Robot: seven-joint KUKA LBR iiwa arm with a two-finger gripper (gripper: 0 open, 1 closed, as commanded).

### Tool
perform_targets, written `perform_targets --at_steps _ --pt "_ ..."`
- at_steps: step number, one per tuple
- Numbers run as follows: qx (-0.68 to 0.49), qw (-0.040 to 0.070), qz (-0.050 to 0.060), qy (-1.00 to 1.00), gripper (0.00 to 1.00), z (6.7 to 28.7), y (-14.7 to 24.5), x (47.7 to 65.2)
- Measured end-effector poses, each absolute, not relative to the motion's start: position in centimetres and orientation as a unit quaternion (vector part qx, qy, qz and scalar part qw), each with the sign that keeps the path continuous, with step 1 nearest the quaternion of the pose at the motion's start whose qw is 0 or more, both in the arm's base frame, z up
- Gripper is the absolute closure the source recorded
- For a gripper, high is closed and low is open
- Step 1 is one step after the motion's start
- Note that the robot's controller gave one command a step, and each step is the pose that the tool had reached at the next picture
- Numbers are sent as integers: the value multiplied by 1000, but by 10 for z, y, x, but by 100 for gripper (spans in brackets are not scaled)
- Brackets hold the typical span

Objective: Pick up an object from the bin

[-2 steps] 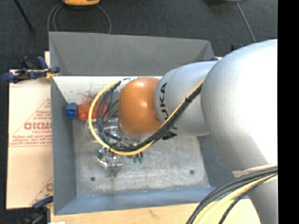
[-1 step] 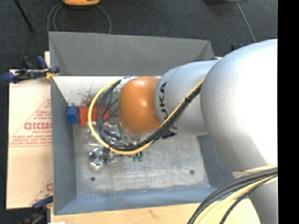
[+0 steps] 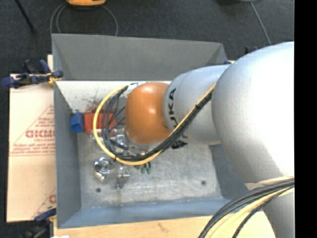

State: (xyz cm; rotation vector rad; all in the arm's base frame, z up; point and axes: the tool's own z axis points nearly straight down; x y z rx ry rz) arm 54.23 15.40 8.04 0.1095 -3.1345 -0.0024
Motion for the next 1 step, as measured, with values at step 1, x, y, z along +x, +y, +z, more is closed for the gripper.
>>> perform_targets --at_steps 1 --pt "65 8 4 -998 0 71 195 566"
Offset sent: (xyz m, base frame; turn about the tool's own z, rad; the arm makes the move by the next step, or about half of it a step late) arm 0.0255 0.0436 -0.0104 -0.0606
